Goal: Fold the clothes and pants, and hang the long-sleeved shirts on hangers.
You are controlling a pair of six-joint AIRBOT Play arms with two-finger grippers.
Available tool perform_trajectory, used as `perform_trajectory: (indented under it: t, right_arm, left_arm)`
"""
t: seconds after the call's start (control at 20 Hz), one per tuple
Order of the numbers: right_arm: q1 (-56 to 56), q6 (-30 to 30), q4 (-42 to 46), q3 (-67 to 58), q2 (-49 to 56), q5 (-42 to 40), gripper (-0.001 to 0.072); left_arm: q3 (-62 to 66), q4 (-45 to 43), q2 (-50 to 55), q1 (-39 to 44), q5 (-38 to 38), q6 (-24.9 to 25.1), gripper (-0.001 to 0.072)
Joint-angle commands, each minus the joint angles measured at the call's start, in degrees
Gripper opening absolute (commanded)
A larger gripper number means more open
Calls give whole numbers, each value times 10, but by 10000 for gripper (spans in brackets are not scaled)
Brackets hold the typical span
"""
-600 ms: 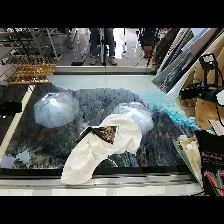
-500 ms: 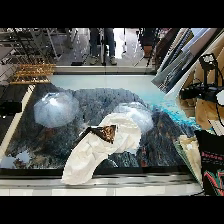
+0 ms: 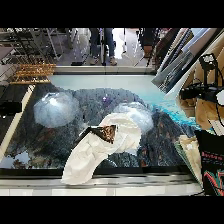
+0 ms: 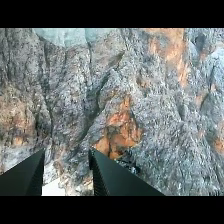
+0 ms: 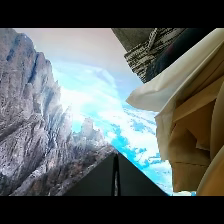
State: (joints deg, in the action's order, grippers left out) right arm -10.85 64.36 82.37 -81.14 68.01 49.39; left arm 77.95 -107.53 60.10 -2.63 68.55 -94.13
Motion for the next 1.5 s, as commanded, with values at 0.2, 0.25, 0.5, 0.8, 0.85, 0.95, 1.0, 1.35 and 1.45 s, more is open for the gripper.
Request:
perform_trajectory:
  t: [0.2, 0.25, 0.5, 0.8, 0.85, 0.95, 1.0, 1.35, 1.45]
  right_arm:
    - [1, 2, -23, 0, 0, -37, 18]
    - [1, 3, -49, 0, 0, -61, 18]
    - [1, 57, -251, -6, -7, -88, 18]
    - [-7, 54, -201, 6, -3, 70, 487]
    - [-10, 30, -198, 21, -3, 113, 720]
    - [-10, -10, -227, 81, -4, 177, 697]
    - [-8, -13, -259, 125, -4, 196, 695]
    - [108, 6, -352, 342, -2, 122, 567]
    - [173, 47, -337, 342, 12, 92, 515]
  left_arm:
    - [0, 28, 0, 0, -2, 0, 299]
    - [0, 31, 0, 0, -6, 0, 298]
    - [0, 44, 4, -1, 21, -49, 287]
    - [-47, 258, -1, 7, 166, 142, 393]
    - [-87, 259, -11, 21, 162, 143, 351]
    - [-205, 256, -52, 69, 119, 143, 351]
    - [-263, 255, -76, 102, 97, 157, 352]
    - [-437, 255, -88, 308, 75, 163, 648]
    - [-437, 255, -49, 319, 69, 162, 649]
